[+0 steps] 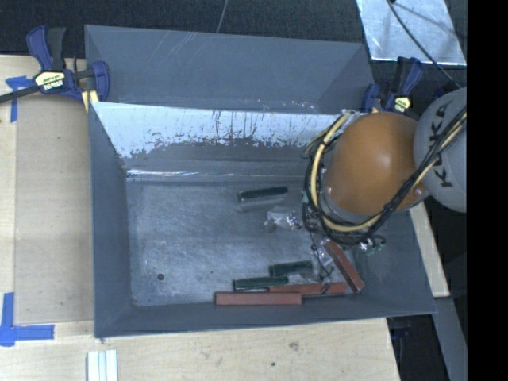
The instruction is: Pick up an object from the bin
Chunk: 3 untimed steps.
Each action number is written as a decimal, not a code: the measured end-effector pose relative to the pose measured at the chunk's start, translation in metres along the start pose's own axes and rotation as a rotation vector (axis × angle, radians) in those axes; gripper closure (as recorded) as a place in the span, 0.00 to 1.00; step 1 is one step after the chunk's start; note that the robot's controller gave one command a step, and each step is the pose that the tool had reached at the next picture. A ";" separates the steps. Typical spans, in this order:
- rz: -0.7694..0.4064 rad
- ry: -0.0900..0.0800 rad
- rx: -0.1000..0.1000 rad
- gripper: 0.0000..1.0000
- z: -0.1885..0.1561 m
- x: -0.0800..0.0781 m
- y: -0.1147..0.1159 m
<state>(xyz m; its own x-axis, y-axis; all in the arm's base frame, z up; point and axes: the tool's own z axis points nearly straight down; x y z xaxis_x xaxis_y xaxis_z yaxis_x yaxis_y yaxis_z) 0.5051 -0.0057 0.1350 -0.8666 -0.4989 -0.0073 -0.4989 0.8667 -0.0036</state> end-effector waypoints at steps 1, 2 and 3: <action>0.010 0.003 -0.003 0.00 0.027 0.010 -0.044; 0.239 0.001 -0.002 1.00 0.064 0.028 -0.045; 0.239 0.001 -0.002 1.00 0.064 0.028 -0.045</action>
Offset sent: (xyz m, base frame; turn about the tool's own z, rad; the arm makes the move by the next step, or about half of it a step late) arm -0.0027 -0.0539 -0.0650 0.2393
